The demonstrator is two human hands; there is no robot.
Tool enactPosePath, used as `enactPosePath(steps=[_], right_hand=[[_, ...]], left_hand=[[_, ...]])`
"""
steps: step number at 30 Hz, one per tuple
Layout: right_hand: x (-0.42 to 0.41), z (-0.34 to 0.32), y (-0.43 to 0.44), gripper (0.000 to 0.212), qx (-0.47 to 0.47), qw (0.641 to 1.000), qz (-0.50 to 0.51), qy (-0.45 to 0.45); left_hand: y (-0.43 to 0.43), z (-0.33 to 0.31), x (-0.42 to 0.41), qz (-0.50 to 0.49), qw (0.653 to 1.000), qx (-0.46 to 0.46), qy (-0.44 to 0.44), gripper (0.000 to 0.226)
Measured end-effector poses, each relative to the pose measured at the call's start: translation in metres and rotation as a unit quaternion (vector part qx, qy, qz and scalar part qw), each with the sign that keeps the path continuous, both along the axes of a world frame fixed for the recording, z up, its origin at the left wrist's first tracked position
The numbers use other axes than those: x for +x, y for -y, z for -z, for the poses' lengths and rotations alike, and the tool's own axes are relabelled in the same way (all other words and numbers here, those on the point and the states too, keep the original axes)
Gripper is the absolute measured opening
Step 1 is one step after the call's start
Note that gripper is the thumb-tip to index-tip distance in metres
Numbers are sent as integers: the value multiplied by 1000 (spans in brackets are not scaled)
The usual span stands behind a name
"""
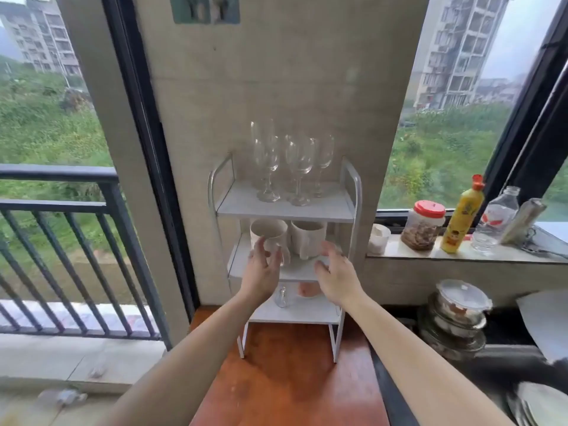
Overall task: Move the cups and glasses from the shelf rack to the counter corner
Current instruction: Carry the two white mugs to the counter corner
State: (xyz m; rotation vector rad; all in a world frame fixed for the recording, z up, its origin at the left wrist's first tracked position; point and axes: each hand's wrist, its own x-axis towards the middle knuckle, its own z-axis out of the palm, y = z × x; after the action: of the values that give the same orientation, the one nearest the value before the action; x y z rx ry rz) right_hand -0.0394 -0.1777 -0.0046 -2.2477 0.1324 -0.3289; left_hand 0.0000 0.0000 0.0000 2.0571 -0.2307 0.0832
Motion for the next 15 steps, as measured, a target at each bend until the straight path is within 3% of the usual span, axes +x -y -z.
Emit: enactPosePath(steps=[2,5,10,15], right_hand=[[14,0,-1,42,82,997,-13,-8],[32,-1,-5,45,136,989,-34,-42],[48,-5,-8,17,289,955,-24,-68],[48,7,-9,28,332,937,5,-106]], left_hand=[[6,0,8,15,997,-67,-19,56],[12,2,15,24,997,-73,-25,52],[12,4,24,30,994,-97,-38,41],[9,1,20,50,984,-153,-71,30]])
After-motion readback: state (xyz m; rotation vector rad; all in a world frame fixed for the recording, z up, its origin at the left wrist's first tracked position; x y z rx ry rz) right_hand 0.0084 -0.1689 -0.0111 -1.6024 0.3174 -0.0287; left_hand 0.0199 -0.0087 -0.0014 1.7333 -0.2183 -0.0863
